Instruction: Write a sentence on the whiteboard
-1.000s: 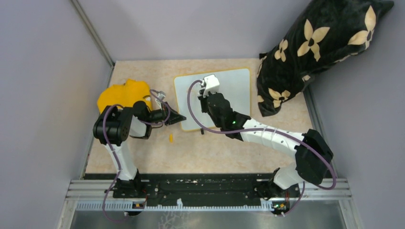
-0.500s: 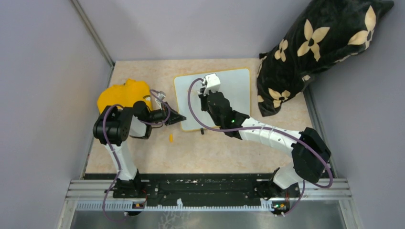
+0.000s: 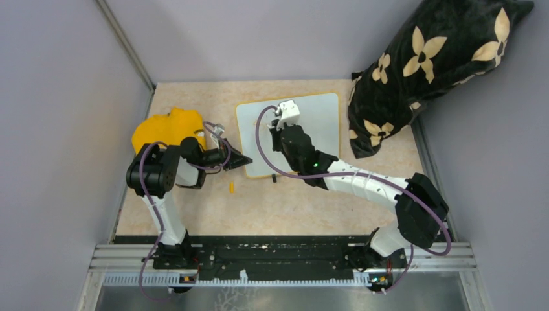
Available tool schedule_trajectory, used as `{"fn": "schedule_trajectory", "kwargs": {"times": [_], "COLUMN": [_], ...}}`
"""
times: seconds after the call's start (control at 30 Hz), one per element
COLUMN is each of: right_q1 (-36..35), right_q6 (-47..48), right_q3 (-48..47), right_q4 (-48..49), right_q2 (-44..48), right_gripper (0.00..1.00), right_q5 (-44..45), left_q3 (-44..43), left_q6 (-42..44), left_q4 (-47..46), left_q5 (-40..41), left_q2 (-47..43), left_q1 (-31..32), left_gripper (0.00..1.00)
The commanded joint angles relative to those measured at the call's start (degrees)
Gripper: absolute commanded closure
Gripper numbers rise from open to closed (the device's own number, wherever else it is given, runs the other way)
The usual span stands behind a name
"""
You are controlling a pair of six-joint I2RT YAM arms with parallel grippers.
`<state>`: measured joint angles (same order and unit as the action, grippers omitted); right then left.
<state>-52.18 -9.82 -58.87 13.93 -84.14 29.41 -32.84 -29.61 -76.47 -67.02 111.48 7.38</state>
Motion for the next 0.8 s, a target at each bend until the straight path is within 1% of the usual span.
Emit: {"fn": "schedule_trajectory", "kwargs": {"times": [0.0,0.37,0.77], "right_q1": [0.68,0.66,0.91], "right_q6": [-1.48,-2.75,-0.93], "right_q3": [1.11,3.40,-0.43], "right_q4": [1.22,1.16,1.44], "right_q2": [0.70,1.95,0.57], "right_gripper": [1.00,1.00,1.00], "right_q5": [-0.20,-0.60,0.29], "left_q3": [0.58,0.67,0.67], "left_q6": [2.27,2.27,2.27], "left_q4": [1.48,1.50,1.47], "left_q5": [1.81,1.90,1.89], "left_q2": [1.02,0.95,1.10], "left_q1": [0.01,0.01,0.01], "left_gripper": [1.00,1.00,1.00]}}
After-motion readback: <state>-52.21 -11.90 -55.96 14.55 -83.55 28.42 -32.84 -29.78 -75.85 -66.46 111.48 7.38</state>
